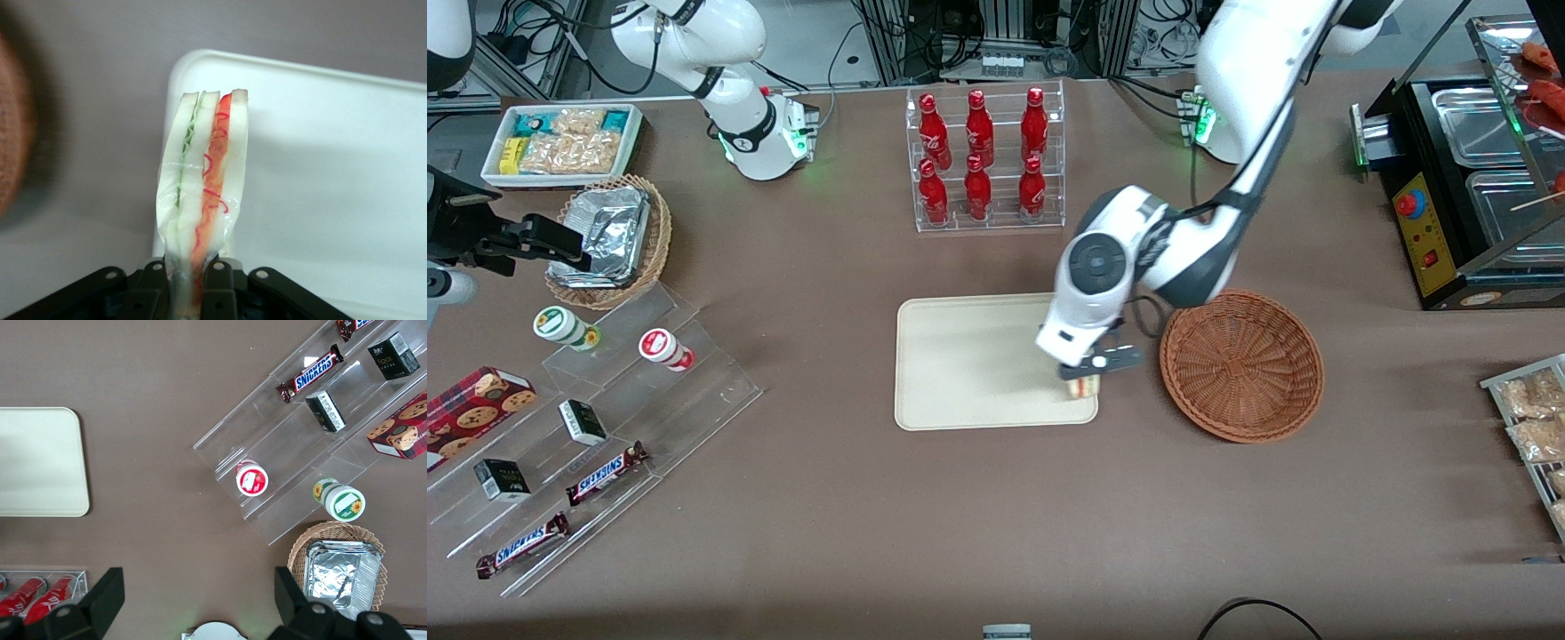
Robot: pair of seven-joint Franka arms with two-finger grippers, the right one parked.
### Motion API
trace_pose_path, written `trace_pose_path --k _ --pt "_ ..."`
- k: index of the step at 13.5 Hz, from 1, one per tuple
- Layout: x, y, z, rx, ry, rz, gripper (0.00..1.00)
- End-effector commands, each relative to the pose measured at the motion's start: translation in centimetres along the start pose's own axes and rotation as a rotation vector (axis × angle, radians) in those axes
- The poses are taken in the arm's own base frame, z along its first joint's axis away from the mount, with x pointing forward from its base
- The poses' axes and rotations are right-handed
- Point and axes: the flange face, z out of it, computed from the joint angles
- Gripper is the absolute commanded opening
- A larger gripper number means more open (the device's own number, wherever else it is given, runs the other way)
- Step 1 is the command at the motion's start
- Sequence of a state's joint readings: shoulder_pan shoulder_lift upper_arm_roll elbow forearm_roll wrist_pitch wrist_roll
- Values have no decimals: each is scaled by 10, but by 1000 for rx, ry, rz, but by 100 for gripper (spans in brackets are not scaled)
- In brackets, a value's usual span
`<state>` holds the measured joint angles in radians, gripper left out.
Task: Place sandwich from basket to tray
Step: 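Lift the sandwich and carry it over the cream tray, then lower the sandwich onto the tray and open the left gripper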
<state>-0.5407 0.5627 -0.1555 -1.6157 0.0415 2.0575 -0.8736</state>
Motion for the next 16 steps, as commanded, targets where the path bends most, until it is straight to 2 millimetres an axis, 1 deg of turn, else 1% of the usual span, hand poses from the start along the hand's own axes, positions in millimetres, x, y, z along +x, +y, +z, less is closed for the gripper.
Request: trace_pose_path --k 1,3,4,5,6,7,9,11,13,16 --pt "-10 42 10 13 12 15 0" --pt "-24 64 19 12 13 20 0" --pt "-27 72 22 8 15 14 0" --pt "-25 79 24 1 18 -15 0" --pt "-31 92 27 -4 23 -29 0" --pt "-35 98 28 -4 25 -28 0" --pt "-36 101 27 -9 25 -30 0" --pt "-38 105 35 -7 22 -26 0" --pt "-35 109 37 -13 25 -26 0" --pt "-31 109 57 20 49 -38 0"
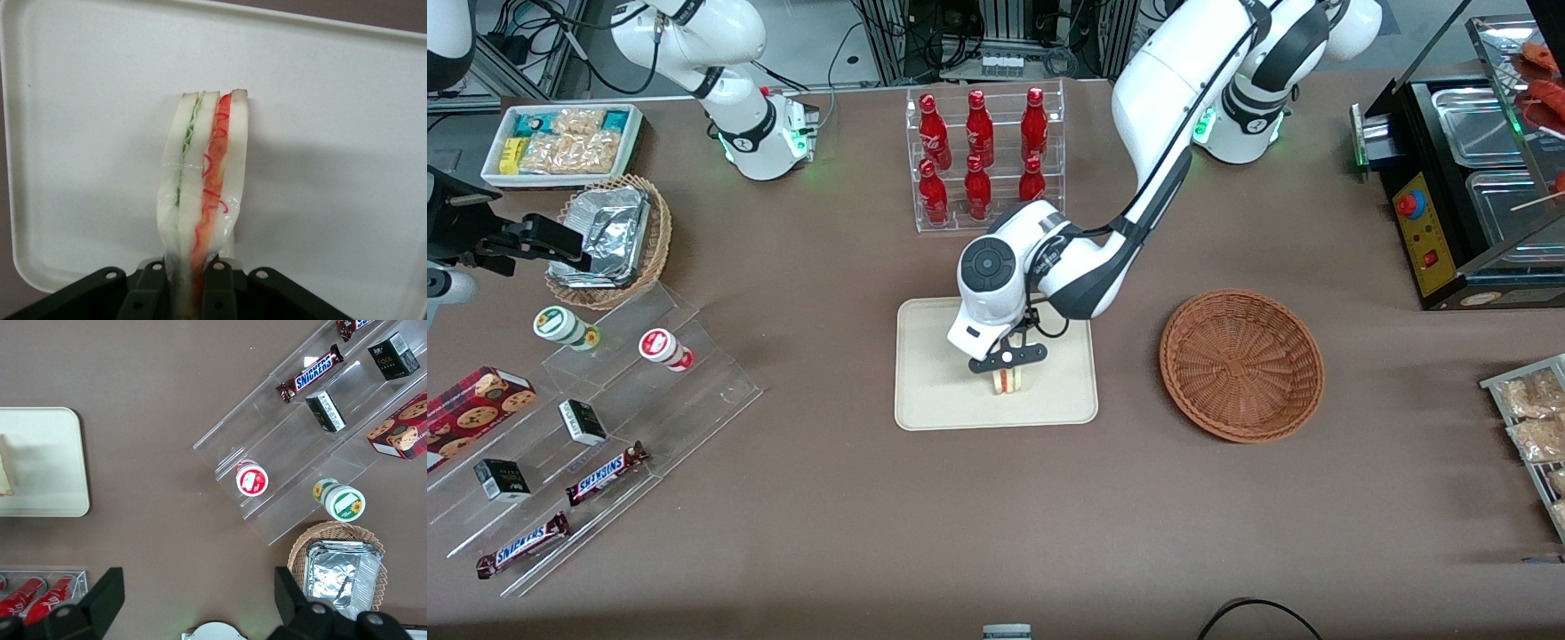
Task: Place sandwich from basket to tray
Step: 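Lower the sandwich onto the tray and open the left gripper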
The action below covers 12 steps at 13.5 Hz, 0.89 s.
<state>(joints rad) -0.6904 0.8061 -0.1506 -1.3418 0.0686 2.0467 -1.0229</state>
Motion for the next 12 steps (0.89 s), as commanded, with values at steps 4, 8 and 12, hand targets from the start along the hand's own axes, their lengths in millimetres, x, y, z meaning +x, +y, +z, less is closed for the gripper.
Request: trace_pose_path --k 4,8,12 --pt "5 11 4 6 42 -26 79" --pt "6 11 -10 -4 53 -30 100" --pt "2 9 -46 -15 62 -32 100"
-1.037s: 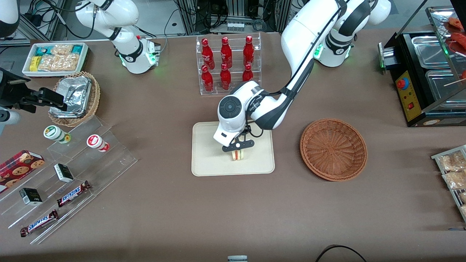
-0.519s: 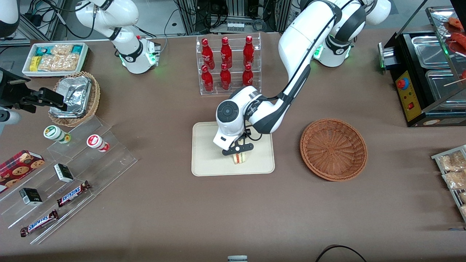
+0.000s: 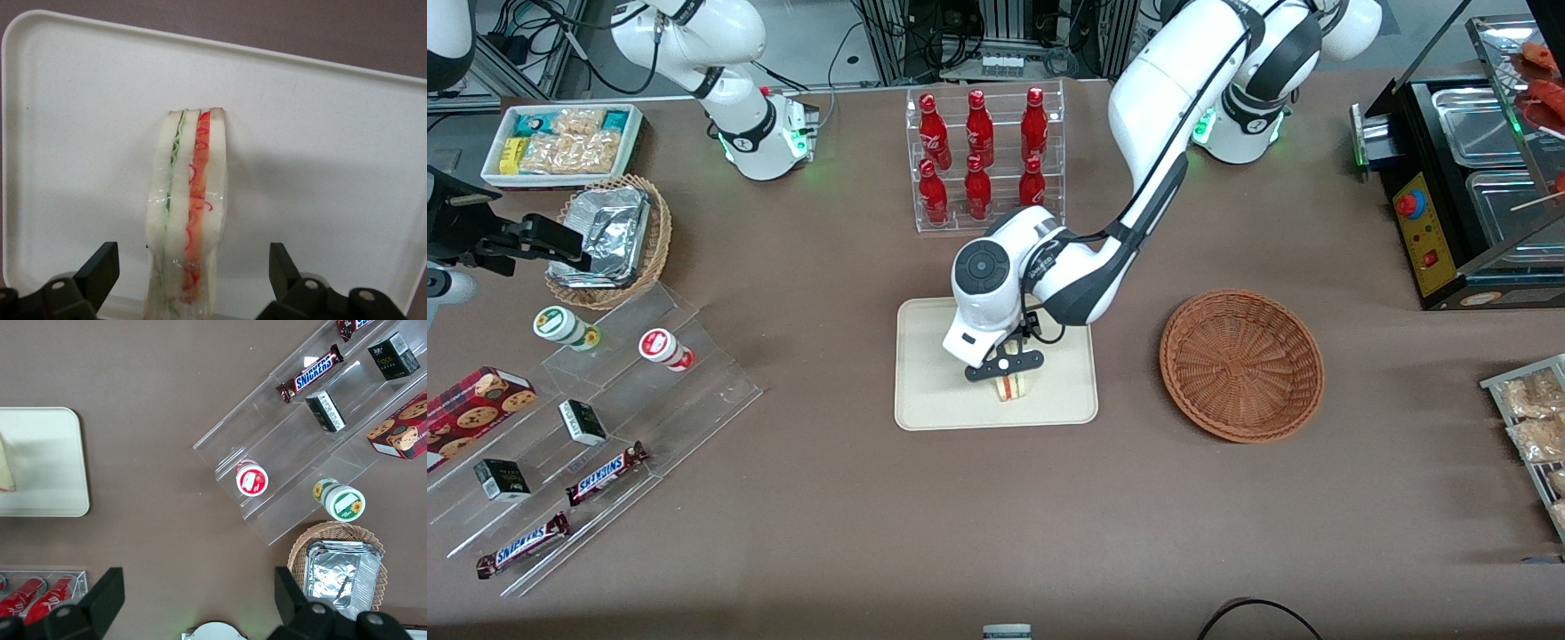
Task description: Place sandwich from basket to tray
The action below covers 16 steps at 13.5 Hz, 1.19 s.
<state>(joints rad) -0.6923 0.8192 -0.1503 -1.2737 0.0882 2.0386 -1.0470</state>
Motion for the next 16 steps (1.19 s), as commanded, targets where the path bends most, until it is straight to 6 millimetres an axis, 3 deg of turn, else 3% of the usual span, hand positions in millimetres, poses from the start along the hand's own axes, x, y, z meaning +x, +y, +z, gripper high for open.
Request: trace_pose_path --k 1,4,7,10,16 --pt "-7 -1 -37 15 20 -17 100" --pt "-11 -6 -72 13 26 -20 100" --pt "-8 -21 -83 59 4 -35 100" --pt "21 -67 -116 87 -11 -86 100" --pt "56 -176 -145 103 -48 -37 100"
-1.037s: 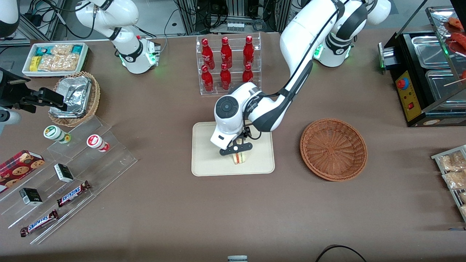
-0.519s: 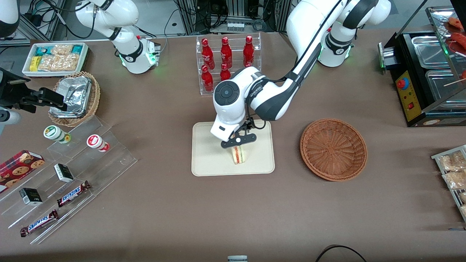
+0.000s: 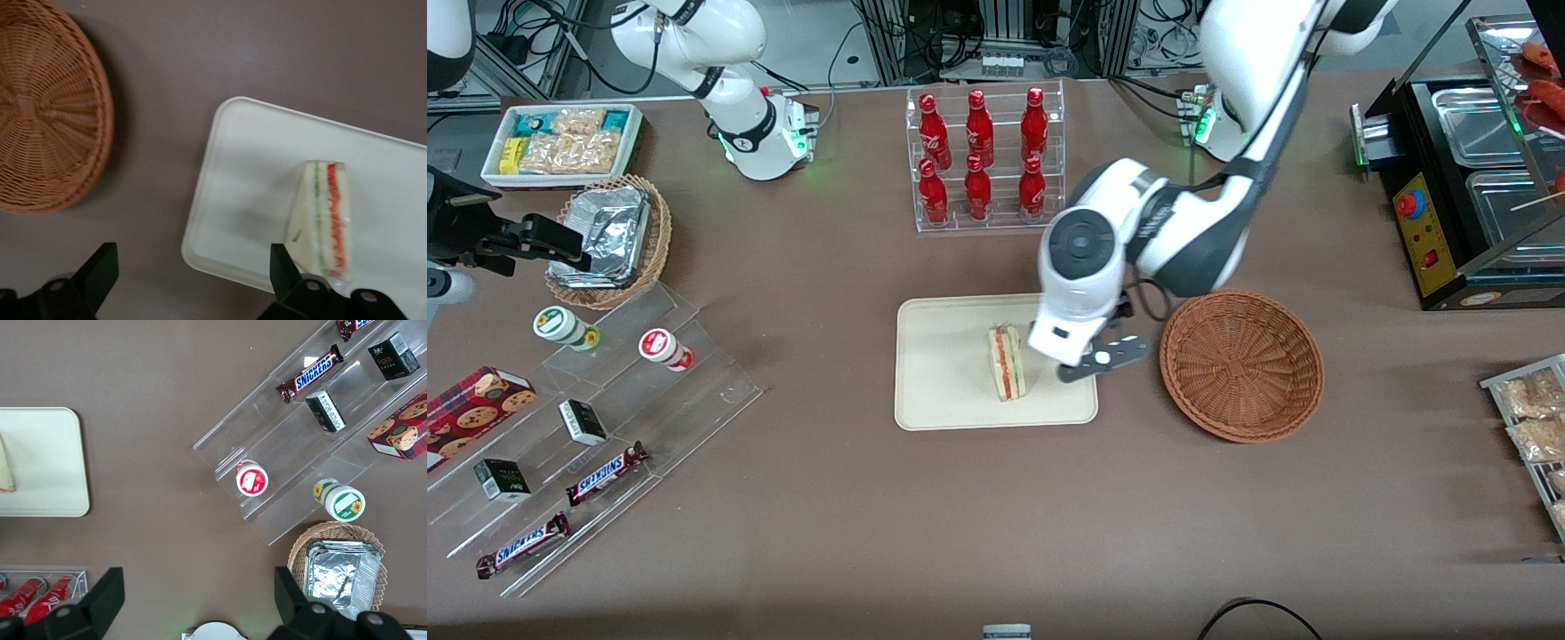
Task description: Place sandwich from basket to tray
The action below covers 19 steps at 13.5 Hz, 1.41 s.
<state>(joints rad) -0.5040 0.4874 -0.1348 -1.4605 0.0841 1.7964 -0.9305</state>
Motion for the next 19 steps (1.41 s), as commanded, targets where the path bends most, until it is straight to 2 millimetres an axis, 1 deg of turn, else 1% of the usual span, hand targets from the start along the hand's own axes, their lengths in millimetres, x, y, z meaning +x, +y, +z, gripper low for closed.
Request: trace_pose_path --k 1,2,7,9,11,12,13,14,16,17,19 --pt "2 -59 -14 3 -21 55 100" --pt "4 -76 -18 -6 -32 80 100" --pt "30 -168 -31 -36 -65 209 100" --pt "46 -214 -43 -36 -92 276 100" --pt "56 -254 -57 -42 -106 327 100" --pt "59 -269 -62 -44 -109 339 100" --pt "59 -279 -69 -34 -93 343 100" --pt "59 -283 -76 -30 -77 339 100" --pt "72 -304 -94 -22 -46 338 100" --pt "74 -309 -107 -20 -45 392 100" --pt "80 -328 -126 -25 -48 463 100"
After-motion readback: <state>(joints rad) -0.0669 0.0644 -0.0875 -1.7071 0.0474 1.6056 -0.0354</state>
